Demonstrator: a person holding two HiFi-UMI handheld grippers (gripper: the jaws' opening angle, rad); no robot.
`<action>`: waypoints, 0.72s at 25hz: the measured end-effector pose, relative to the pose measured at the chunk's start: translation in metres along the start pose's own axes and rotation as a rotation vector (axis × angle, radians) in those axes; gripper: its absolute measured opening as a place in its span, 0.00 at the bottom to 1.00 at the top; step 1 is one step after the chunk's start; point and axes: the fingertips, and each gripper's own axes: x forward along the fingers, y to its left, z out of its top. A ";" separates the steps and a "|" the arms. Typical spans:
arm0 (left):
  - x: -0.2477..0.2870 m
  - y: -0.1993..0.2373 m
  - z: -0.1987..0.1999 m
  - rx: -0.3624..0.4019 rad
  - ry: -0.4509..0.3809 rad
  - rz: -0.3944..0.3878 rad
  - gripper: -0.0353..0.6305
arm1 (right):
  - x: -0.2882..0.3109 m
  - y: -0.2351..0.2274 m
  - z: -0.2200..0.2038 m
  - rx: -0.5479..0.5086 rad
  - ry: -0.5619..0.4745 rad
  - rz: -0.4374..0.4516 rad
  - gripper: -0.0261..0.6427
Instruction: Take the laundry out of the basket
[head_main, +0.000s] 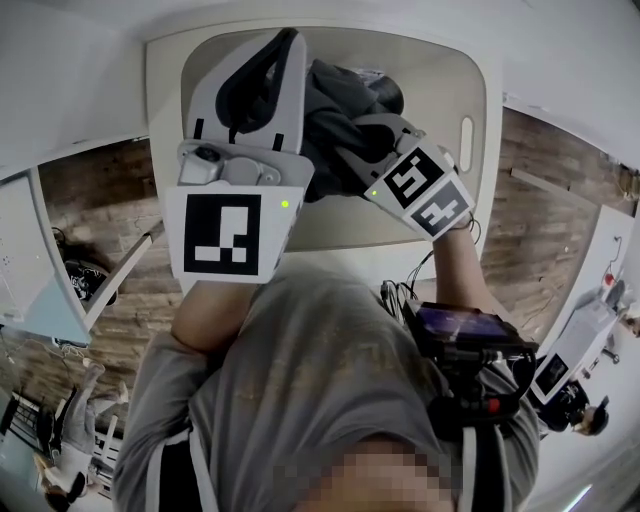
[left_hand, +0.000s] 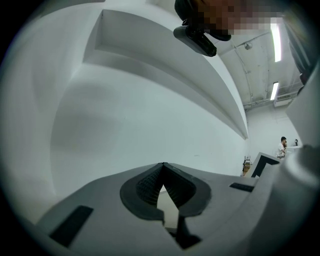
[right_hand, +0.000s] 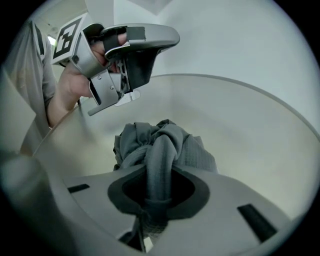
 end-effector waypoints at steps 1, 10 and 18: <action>-0.001 -0.001 0.002 0.005 -0.003 -0.001 0.06 | -0.002 0.000 0.002 -0.002 -0.013 -0.006 0.15; -0.018 -0.015 0.023 0.039 -0.035 -0.001 0.06 | -0.032 -0.002 0.036 -0.039 -0.146 -0.073 0.14; -0.045 -0.032 0.047 0.086 -0.075 0.007 0.06 | -0.079 -0.001 0.068 -0.061 -0.291 -0.178 0.13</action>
